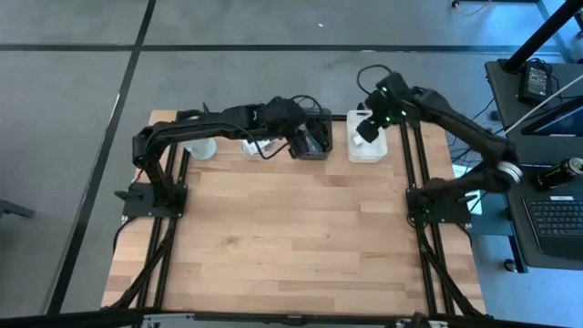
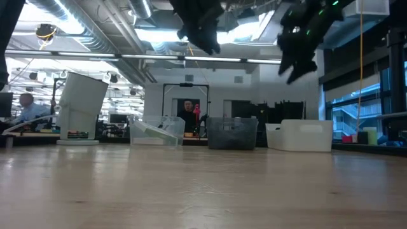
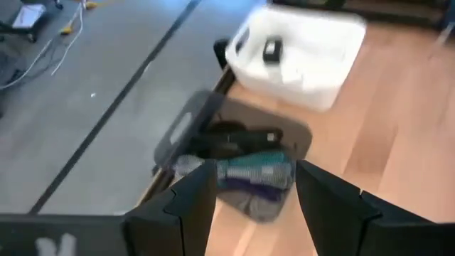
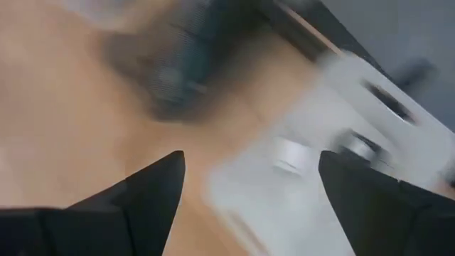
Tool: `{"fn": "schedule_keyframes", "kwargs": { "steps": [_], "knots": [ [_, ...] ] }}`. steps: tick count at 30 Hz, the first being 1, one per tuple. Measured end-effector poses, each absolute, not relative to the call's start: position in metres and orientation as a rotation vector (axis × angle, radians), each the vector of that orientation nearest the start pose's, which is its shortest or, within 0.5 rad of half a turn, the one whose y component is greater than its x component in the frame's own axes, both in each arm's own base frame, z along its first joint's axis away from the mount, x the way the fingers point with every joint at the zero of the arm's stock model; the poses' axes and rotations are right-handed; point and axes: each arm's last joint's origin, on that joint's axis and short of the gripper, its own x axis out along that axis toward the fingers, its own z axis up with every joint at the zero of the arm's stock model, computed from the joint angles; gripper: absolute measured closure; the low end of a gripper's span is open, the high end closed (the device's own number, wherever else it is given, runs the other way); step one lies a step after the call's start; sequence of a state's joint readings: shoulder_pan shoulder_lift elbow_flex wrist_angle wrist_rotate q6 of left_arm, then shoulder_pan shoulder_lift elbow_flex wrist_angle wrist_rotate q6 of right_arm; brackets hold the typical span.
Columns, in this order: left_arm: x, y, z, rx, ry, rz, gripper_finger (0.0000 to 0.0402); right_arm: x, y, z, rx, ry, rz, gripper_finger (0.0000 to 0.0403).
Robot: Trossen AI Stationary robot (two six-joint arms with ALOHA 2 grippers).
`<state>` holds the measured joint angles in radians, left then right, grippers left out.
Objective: Pick and place items into bin
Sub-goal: Return to Home Position
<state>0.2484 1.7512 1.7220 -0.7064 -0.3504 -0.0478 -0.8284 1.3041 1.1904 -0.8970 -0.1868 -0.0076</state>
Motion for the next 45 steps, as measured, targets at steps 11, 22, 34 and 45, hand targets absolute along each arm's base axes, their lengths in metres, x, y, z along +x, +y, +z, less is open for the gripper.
{"fn": "schedule_keyframes", "kwargs": {
  "steps": [11, 22, 34, 45],
  "knots": [
    [0.383, 0.061, 0.265, -0.154, 0.667, 0.543, 0.0258, 0.157, -0.088, 0.277, 0.403, 0.576, -0.201, 0.009],
    [0.372, 0.009, 0.257, 0.001, 0.653, 0.297, 0.0358, 0.157, -0.047, 0.22, 0.349, 0.648, 0.003, 0.0219],
    [0.276, -0.034, 0.249, 0.002, 0.466, 0.271, 0.04, 0.174, -0.014, 0.229, 0.19, 0.505, 0.062, 0.0392],
    [0.192, -0.017, 0.213, -0.092, 0.182, 0.248, 0.0399, 0.183, 0.003, 0.246, 0.283, 0.313, -0.089, 0.0399]
  ]
}}
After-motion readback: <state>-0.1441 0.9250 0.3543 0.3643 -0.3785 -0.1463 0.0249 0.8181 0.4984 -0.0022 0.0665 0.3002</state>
